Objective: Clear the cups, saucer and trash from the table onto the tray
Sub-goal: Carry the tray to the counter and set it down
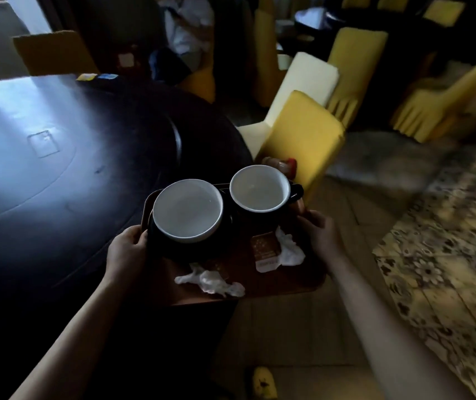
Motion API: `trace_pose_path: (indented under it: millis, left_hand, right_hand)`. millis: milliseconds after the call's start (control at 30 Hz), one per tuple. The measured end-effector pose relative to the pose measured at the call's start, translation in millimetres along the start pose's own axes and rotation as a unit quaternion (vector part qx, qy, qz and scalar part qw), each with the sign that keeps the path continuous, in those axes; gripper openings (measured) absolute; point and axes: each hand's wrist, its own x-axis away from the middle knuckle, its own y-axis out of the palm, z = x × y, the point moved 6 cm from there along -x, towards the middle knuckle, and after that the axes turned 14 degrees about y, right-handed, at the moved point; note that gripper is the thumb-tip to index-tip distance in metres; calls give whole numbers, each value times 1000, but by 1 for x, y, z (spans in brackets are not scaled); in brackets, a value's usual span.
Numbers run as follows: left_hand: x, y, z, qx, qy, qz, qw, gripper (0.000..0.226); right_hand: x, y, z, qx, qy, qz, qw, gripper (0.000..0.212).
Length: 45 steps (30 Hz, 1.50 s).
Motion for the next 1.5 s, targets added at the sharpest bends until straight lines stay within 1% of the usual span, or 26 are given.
trace_pose_path:
  millis: [100, 200, 367, 400, 467, 533, 667, 867, 967, 1100, 1200, 1333, 1400, 1500]
  left_hand:
    - [-4, 21, 13, -4, 26, -49, 998, 22]
    - [-1, 50, 36, -4, 59, -95, 994, 22]
    - [19, 107, 89, -1, 128, -169, 977, 20]
    - [26, 119, 100, -2, 141, -183, 973, 21]
    - [41, 145, 124, 3, 159, -210, 965, 22]
    - [58, 172, 149, 14, 175, -235, 956, 23]
    - [104, 228, 202, 12, 225, -286, 932, 24]
    - [195, 305, 285, 22, 283, -340, 896, 28]
    - [243, 342, 323, 34, 323, -367, 872, 29]
    - [308, 388, 370, 47, 380, -405, 830, 26]
    - [354, 419, 400, 63, 400, -438, 802, 24]
    - [417, 454, 443, 76, 417, -491, 761, 20]
    - [445, 471, 463, 84, 419, -521, 739, 22]
    - [487, 502, 489, 94, 425, -558, 707, 37]
  right_hand:
    - [28, -31, 17, -21, 19, 64, 998, 15]
    - [55, -69, 31, -4, 21, 144, 989, 10]
    - [110, -139, 52, -2, 36, 247, 968, 25]
    - [123, -153, 56, 0, 38, 265, 964, 24]
    - [149, -182, 67, -8, 46, 300, 953, 13]
    - [177, -212, 79, -11, 59, 337, 940, 10]
    - [231, -274, 107, -22, 74, 396, 915, 20]
    - [318, -370, 152, -65, 96, 466, 877, 35]
    - [363, -414, 169, -66, 106, 506, 854, 29]
    - [424, -464, 192, -70, 119, 562, 815, 28]
    - [468, -493, 209, -86, 140, 596, 786, 23]
    - [518, -523, 231, -122, 166, 627, 751, 22]
    - [539, -536, 240, -138, 173, 643, 734, 21]
    - [568, -558, 255, -140, 186, 671, 704, 22]
